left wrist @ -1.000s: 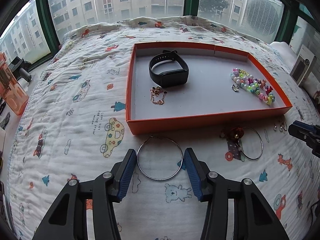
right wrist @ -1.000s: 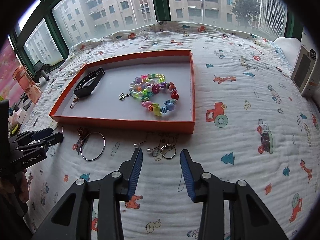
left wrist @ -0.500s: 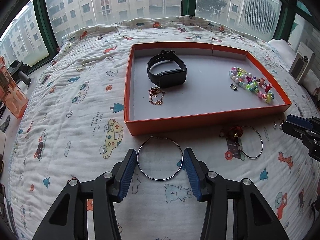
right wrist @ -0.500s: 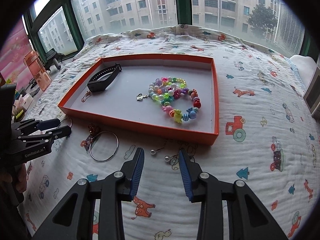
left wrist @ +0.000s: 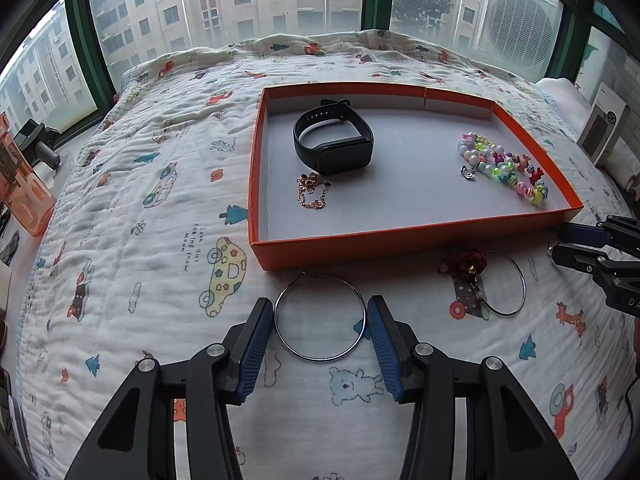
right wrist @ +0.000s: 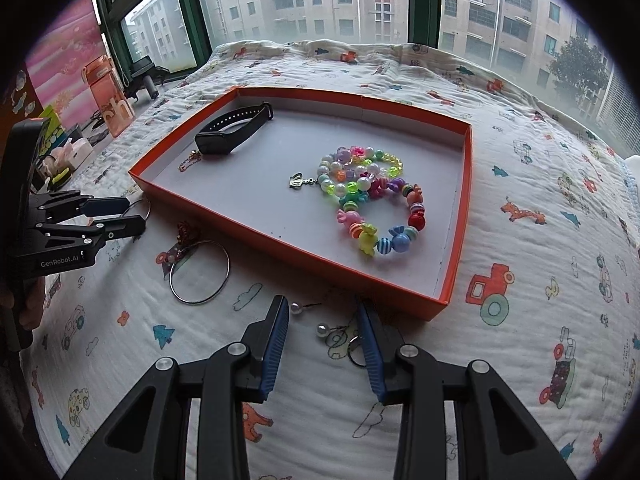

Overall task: Organize jewelry
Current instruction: 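Move the left tool over the large silver hoop on the quilt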

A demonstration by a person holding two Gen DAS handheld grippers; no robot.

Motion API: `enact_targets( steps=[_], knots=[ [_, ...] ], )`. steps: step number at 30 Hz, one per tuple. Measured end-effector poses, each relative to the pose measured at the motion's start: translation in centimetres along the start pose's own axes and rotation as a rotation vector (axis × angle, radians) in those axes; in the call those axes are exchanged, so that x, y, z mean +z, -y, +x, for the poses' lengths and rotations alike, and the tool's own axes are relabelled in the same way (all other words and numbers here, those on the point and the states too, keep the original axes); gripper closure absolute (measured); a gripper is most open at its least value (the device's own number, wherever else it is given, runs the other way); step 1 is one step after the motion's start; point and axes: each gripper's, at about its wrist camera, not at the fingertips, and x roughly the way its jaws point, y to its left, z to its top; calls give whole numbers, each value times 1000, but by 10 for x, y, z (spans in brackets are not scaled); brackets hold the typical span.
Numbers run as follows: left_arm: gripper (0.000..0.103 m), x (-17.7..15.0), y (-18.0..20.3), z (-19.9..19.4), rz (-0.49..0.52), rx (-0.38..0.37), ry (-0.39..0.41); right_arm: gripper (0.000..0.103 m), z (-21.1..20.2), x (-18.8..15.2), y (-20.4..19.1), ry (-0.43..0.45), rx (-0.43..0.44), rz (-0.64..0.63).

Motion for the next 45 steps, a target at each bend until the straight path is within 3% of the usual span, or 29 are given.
enact_targets(
  steps=[4, 6, 24, 27, 31, 45],
  knots=[
    [51, 0, 0, 0, 2, 2, 1, 68, -1, 0, -1, -15, 10, -30],
    [51, 0, 1, 0, 4, 2, 0, 77, 0, 0, -1, -30, 35, -35],
    [50, 0, -1, -1, 18, -10, -2, 77, 0, -3, 1, -33, 19, -75],
    [50, -1, -1, -1, 23, -10, -2, 84, 0, -3, -2, -33, 5, -90],
    [50, 0, -2, -1, 26, -16, -5, 84, -1, -4, -3, -28, -2, -94],
    [51, -4, -5, -6, 19, -44, 0, 84, -10, -10, -10, 0, -2, -52]
  ],
)
